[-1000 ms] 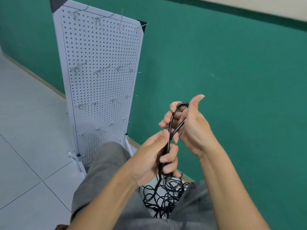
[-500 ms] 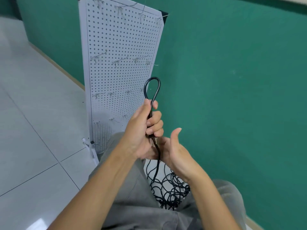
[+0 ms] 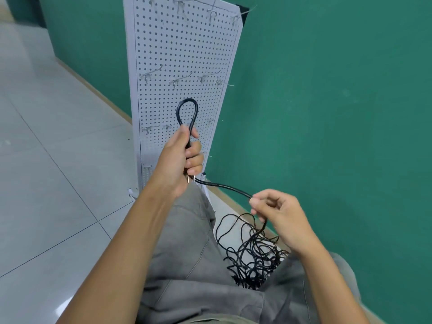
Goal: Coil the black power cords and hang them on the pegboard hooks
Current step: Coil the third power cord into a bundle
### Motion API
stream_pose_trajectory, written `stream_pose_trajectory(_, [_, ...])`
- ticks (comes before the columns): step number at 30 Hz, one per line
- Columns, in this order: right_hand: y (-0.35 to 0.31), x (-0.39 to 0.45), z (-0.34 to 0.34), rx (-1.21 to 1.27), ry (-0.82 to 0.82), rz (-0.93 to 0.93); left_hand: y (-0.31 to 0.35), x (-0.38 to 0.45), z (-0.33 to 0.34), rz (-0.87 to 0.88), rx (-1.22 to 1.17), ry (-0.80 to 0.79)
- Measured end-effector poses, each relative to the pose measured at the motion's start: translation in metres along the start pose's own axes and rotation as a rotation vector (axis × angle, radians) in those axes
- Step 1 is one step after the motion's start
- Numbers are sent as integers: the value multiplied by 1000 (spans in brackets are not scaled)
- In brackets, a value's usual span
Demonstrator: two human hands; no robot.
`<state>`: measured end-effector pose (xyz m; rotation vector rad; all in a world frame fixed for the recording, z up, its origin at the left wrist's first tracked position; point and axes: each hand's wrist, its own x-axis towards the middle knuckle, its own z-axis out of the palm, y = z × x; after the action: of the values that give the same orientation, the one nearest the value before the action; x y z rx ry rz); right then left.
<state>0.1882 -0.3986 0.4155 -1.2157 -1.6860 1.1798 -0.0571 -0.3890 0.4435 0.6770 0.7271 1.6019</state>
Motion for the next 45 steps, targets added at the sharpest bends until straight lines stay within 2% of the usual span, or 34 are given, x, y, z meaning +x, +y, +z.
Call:
stream_pose_trajectory(4, [-29,-1,-4,-6,59,-134,-16,-1,6,-53,238,-5])
stream_pose_trajectory(11, [-56,2,0,-134,196,-261,-50,-18,37,-117,472,-219])
stream_pose_trajectory(14, [-58,4,-3,-187,279,-268,-56,-26,48,-159,448,-325])
stream_pose_trajectory(18, [-56,6,-8,-151,393,-255,-59,-31,53,-142,555,-470])
stream_pose_trajectory(22, [-49,6,-7,-36,456,-225,-57,-30,52,-75,635,-457])
stream_pose_trajectory(25, [-37,4,-7,30,381,-221,-56,-30,50,-48,601,-464])
stream_pose_trajectory(29, [-8,1,-8,59,271,-135,-47,-28,44,-119,457,-488])
stream_pose_trajectory(33, [17,0,-9,93,256,-59,-42,-24,38,-157,416,-516])
stream_pose_trajectory(36, [19,-3,-11,247,328,-4,-44,-26,39,-190,288,-484])
stream_pose_trajectory(38, [19,-4,-13,264,349,7,-46,-27,41,-197,239,-457])
stream_pose_trajectory(40, [20,-8,-11,272,311,22,-45,-29,44,-196,200,-436])
stream_pose_trajectory(43, [25,-13,-9,457,241,66,-45,-28,44,-211,138,-363])
stream_pose_trajectory(45, [21,-16,-8,539,227,63,-48,-25,43,-212,189,-292])
